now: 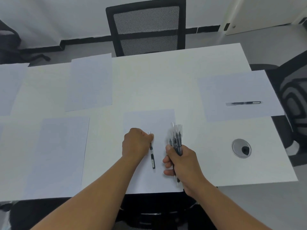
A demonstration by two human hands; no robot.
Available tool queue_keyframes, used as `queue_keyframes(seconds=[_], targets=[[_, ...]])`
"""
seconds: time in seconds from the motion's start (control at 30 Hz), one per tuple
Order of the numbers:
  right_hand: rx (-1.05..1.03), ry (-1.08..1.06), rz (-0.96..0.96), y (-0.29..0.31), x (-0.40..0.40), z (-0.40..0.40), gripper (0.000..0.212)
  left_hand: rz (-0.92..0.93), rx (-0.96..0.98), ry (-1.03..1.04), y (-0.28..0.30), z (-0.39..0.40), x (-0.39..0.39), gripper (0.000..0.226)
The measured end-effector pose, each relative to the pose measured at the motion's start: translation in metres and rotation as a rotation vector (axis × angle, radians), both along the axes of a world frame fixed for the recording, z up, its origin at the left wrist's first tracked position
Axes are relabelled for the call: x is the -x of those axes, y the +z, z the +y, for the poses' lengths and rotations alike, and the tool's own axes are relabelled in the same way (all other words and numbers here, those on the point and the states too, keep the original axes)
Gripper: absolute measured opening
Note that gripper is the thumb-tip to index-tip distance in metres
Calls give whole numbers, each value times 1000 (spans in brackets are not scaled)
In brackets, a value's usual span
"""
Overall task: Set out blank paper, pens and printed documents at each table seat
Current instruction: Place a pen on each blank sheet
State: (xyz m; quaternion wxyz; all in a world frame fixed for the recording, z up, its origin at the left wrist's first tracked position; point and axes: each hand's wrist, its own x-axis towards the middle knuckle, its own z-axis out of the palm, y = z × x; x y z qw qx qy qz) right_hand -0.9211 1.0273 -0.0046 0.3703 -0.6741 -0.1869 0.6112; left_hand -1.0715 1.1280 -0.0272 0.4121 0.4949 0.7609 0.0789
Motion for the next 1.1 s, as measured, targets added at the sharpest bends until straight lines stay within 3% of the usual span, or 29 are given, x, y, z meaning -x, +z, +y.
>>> queue_keyframes(seconds=[0.7, 0.9, 1.1], targets=[[-16, -11, 16, 3, -5, -4, 29, 6, 9, -17, -6, -7, -6, 37], [-39, 1, 23, 17, -5, -6, 28, 3, -29, -14, 12, -15, -6, 30], [-73, 49, 17, 43, 3, -8, 26, -38, -80, 34, 42, -22, 4, 41]])
